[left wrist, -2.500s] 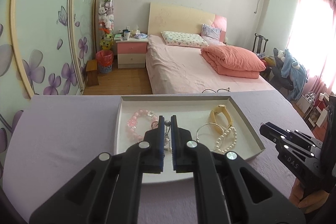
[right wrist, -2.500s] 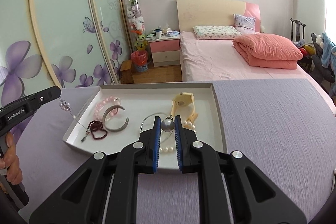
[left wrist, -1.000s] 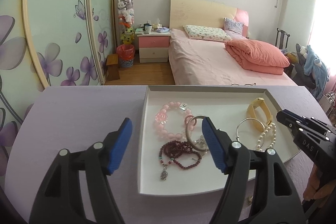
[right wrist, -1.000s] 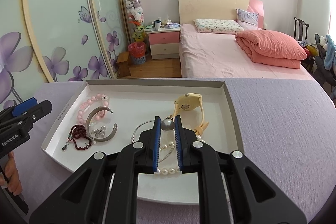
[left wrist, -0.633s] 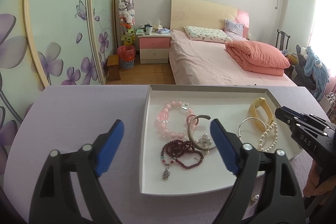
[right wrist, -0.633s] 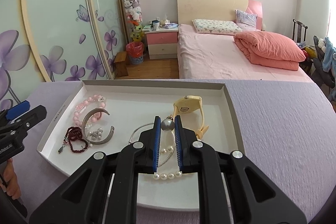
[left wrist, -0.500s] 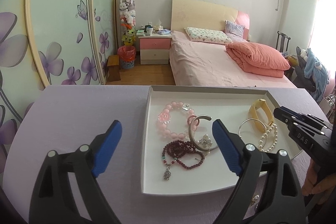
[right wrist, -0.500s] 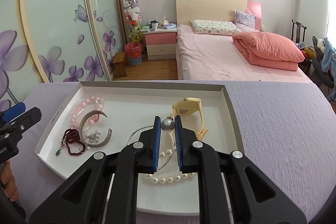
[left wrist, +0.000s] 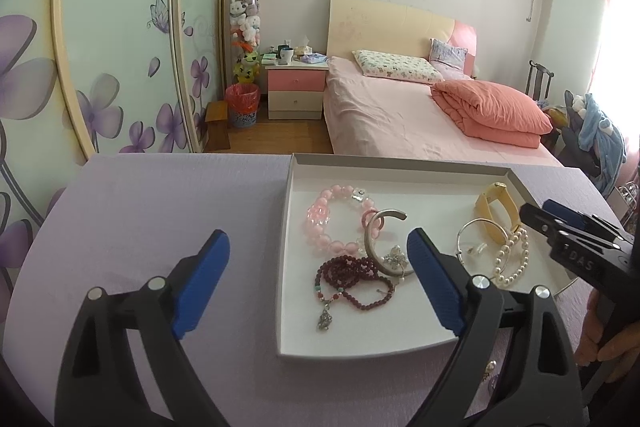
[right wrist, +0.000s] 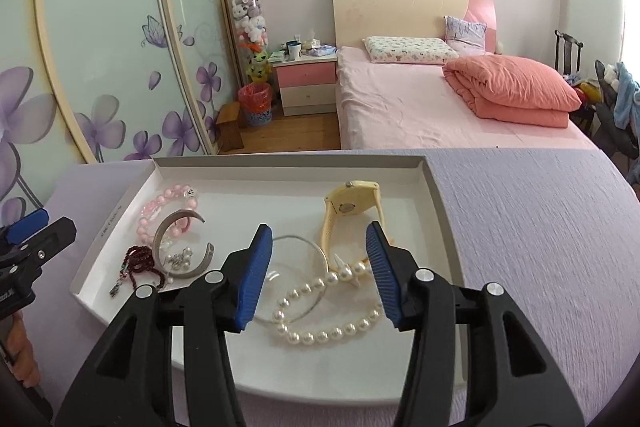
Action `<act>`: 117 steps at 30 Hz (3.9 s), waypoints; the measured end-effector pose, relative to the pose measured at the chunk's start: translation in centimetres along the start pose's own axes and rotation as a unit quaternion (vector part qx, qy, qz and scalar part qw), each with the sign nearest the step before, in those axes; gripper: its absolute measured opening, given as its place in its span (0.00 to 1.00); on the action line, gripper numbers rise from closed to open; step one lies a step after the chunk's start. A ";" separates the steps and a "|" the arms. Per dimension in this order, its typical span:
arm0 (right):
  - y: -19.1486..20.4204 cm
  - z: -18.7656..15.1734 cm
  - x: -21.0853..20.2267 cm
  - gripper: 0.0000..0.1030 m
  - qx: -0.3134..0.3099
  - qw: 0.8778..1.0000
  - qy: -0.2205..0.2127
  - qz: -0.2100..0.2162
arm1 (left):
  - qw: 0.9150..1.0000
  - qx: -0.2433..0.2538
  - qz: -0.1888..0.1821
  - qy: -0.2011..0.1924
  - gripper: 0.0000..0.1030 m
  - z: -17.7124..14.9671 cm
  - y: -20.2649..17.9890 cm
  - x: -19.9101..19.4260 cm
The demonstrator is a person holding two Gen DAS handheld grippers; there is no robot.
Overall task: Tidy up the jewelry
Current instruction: 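Move the right tool to the silver ring and close on it, then lift the ring with right tool while left tool grasps the pearl stud earring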
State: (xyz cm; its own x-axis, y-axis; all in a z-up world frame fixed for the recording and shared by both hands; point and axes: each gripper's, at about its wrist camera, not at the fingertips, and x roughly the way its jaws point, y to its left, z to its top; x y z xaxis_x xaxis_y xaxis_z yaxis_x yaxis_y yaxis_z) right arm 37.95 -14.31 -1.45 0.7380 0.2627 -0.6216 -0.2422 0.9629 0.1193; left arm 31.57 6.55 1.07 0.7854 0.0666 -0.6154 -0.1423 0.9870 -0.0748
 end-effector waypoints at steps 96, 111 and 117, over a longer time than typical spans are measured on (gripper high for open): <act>-4.9 -9.7 -6.7 0.22 0.037 0.996 0.072 0.021 | 0.985 0.097 -0.064 0.124 0.55 -10.1 -14.6 1.2; -4.9 -9.7 -6.6 0.22 0.037 0.996 0.074 0.021 | 0.986 0.102 -0.060 0.119 0.13 -9.7 -15.1 1.4; -4.4 -9.7 -6.6 0.22 0.033 0.996 0.074 0.022 | 0.986 0.101 -0.063 0.119 0.13 -9.9 -14.3 1.2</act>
State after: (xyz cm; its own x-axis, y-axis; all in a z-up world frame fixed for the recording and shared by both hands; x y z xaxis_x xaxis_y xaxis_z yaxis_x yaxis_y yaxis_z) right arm 28.05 -20.88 -5.39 0.6252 0.2979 -0.7214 -0.2269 0.9537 0.1972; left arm 28.58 -8.93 -6.30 0.6215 -0.0700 -0.7803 0.0881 0.9959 -0.0191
